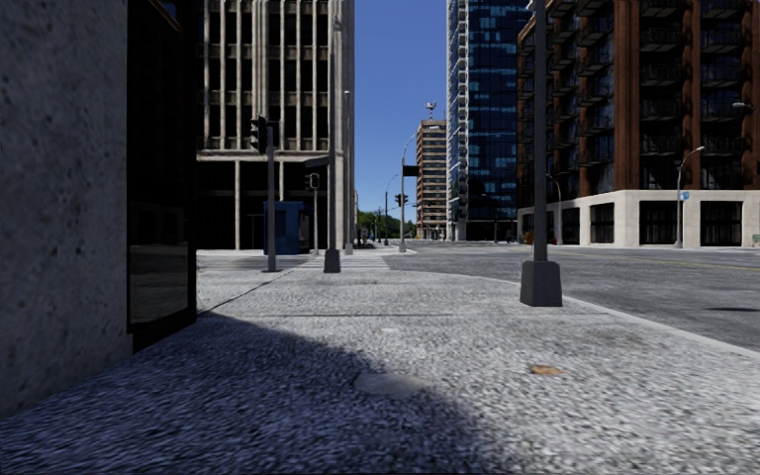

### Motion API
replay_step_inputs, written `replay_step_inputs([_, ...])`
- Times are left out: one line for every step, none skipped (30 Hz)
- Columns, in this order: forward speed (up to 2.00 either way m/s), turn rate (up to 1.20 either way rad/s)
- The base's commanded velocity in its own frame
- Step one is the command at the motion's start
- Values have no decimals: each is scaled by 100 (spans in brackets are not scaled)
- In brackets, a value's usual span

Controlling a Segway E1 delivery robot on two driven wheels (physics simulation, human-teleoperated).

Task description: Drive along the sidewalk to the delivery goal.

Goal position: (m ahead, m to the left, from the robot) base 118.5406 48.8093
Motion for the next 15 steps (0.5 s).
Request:
replay_step_inputs([200, 0])
replay_step_inputs([200, 0])
replay_step_inputs([200, 0])
replay_step_inputs([200, 0])
replay_step_inputs([200, 0])
replay_step_inputs([200, 0])
replay_step_inputs([200, 0])
replay_step_inputs([200, 0])
replay_step_inputs([200, 0])
replay_step_inputs([200, 0])
replay_step_inputs([200, 0])
replay_step_inputs([200, 0])
replay_step_inputs([200, 0])
replay_step_inputs([200, 0])
replay_step_inputs([200, 0])
